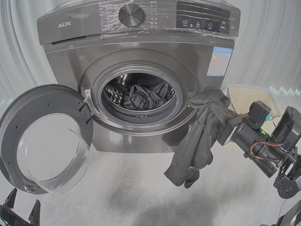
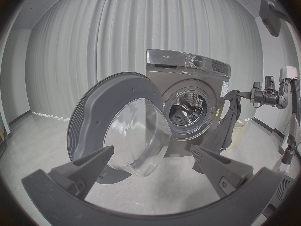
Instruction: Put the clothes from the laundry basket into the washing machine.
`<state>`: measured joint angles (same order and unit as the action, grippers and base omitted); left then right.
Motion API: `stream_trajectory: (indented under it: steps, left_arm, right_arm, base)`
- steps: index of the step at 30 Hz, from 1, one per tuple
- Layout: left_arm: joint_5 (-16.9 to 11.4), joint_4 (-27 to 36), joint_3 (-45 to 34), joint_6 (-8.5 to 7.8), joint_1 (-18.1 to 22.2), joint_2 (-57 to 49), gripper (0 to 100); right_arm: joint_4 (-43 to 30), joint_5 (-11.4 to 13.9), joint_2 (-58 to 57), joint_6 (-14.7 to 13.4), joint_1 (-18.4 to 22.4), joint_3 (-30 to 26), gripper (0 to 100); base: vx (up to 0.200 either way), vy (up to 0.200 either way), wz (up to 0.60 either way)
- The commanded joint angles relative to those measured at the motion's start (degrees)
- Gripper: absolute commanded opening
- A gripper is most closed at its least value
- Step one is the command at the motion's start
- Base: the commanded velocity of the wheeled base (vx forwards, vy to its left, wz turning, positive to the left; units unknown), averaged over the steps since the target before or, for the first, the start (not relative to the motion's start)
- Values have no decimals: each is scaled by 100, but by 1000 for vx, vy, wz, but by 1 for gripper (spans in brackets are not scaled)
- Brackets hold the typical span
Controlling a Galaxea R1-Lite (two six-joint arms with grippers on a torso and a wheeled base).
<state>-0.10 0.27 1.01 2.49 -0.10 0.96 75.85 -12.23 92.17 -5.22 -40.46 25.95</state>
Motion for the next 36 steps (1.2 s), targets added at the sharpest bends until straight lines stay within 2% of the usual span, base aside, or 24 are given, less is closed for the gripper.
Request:
stream_trajectory:
  steps: [1,7,10,14,17,18,19,20,21,22,23,24,25,26,27,29,30,32,33,34,35,36]
  left_arm:
    - [1,-9,-92,-29,1,-96,100]
    - [-17,0,-101,-161,1,-96,100]
    - [-17,-9,-92,-170,1,-96,100]
    - [-78,0,-101,-266,10,-96,100]
    - [-87,-9,-101,-328,10,-96,100]
    - [-166,-27,-101,-451,10,-96,100]
    - [-324,-141,48,-407,19,-96,100]
    - [-623,-352,593,-205,45,9,100]
    - [-746,-414,839,-73,45,132,100]
    - [-1063,-449,1314,94,62,501,100]
    - [-1344,-431,1481,103,62,783,100]
    - [-1537,-431,1490,50,54,958,100]
    - [-1845,-431,1481,-55,54,1240,100]
    - [-1889,-431,1481,-73,62,1292,100]
    - [-2240,-501,1384,-266,62,1916,100]
    - [-2311,-528,1331,-328,62,2136,100]
    - [-2372,-958,1120,-530,1,2866,100]
    - [-2407,-1442,989,-697,-96,3340,100]
    - [-2416,-1556,980,-715,-140,3472,100]
    - [-2425,-1925,980,-723,-298,3947,100]
    - [-2425,-1960,980,-715,-315,3991,100]
    - [-2425,-2435,1006,-706,-544,4527,100]
  right_arm:
    - [-9,-8,178,-6,-120,173,0]
    - [-9,-17,477,-23,-138,639,0]
    - [0,-25,662,-111,-243,832,0]
    - [18,-359,969,-304,-419,1245,0]
    - [0,-447,1057,-348,-515,1456,0]
    - [-9,-465,1092,-340,-524,1562,0]
    - [-9,-465,1101,-340,-533,1623,0]
    - [-35,-456,1154,-340,-533,1676,0]
    - [-35,-456,1189,-340,-533,1711,0]
    - [-44,-456,1242,-340,-533,1746,0]
    - [-44,-456,1277,-340,-533,1782,0]
    - [-53,-447,1303,-340,-542,1817,0]
    - [-44,-412,1330,-348,-559,1878,0]
    - [-44,-394,1338,-348,-577,1896,0]
    - [-44,-377,1382,-357,-674,1993,0]
    - [-44,-368,1391,-357,-709,2028,0]
    - [-53,-254,1409,-375,-762,2142,0]
    - [-79,-166,1435,-375,-779,2230,0]
    - [-79,-157,1435,-375,-779,2274,0]
    - [-114,-122,1444,-375,-779,2406,0]
    - [-123,-122,1444,-375,-779,2414,0]
    - [-220,-122,1444,-375,-779,2529,0]
  base:
    - [0,0,0]
    - [0,0,0]
    - [0,0,0]
    - [0,0,0]
    - [0,0,0]
    - [0,0,0]
    - [0,0,0]
    - [0,0,0]
    - [0,0,0]
    - [0,0,0]
    - [0,0,0]
    - [0,0,0]
    - [0,0,0]
    - [0,0,0]
    - [0,0,0]
    - [0,0,0]
    - [0,0,0]
    - [0,0,0]
    - [0,0,0]
    - [0,0,0]
    - [0,0,0]
    - [0,0,0]
